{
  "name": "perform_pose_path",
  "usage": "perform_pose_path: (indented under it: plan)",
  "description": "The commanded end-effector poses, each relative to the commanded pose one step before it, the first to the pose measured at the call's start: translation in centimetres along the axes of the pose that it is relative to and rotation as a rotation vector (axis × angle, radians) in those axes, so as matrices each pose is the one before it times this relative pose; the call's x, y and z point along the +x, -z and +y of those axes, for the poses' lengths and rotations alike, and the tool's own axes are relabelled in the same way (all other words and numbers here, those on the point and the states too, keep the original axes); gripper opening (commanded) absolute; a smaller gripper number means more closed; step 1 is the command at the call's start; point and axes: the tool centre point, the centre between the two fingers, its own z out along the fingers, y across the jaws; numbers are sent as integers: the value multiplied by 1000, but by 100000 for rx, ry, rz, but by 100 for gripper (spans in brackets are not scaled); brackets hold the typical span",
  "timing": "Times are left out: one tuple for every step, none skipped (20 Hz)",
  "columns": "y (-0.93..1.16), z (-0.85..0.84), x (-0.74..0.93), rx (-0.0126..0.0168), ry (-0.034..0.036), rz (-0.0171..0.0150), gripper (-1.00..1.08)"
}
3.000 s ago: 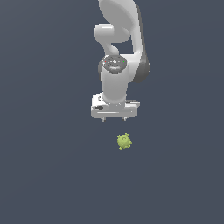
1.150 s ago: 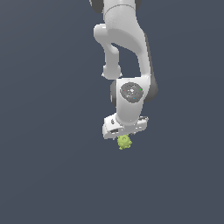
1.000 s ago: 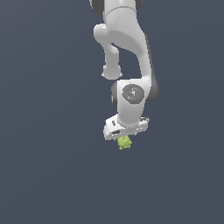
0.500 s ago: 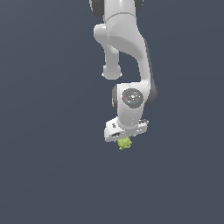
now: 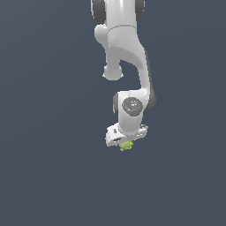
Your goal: Pick up the object and move it to a goal position.
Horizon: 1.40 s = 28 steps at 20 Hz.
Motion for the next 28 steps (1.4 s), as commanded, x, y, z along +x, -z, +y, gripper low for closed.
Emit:
perform_pose_path:
  plan:
    - [-19, 17, 94, -33, 7, 164, -100]
    - [0, 0, 0, 0, 0, 0, -100]
    - [0, 0, 0, 0, 0, 0, -100]
    - [0, 0, 0, 0, 0, 0, -100]
    - [0, 0, 0, 0, 0, 0, -100]
    - [0, 0, 0, 0, 0, 0, -100]
    - [0, 0, 0, 0, 0, 0, -100]
    - [0, 0, 0, 0, 0, 0, -100]
    - [0, 0, 0, 0, 0, 0, -100]
    - [0, 0, 0, 0, 0, 0, -100]
    - [7, 1, -1, 0, 0, 0, -100]
    - [25, -25, -2, 0, 0, 0, -100]
    - [76, -74, -7, 0, 0, 0, -100]
    - [127, -124, -11, 0, 0, 0, -100]
    - [179, -175, -16, 0, 0, 0, -100]
    - [231, -226, -20, 0, 0, 0, -100]
    - [284, -278, -25, 0, 0, 0, -100]
    - [339, -331, -29, 0, 0, 0, -100]
    - [395, -385, -34, 0, 0, 0, -100]
    - [453, -441, -38, 0, 0, 0, -100]
    - [513, -500, -43, 0, 0, 0, -100]
    - [576, -561, -47, 0, 0, 0, -100]
    - [645, -630, -51, -69, 1, -6, -100]
    - [713, -692, -56, 0, 0, 0, -100]
    - [782, -758, -60, 0, 0, 0, -100]
    - [843, -815, -63, 0, 0, 0, -100]
    - [896, -865, -64, 0, 0, 0, -100]
    - [917, -884, -62, 0, 0, 0, -100]
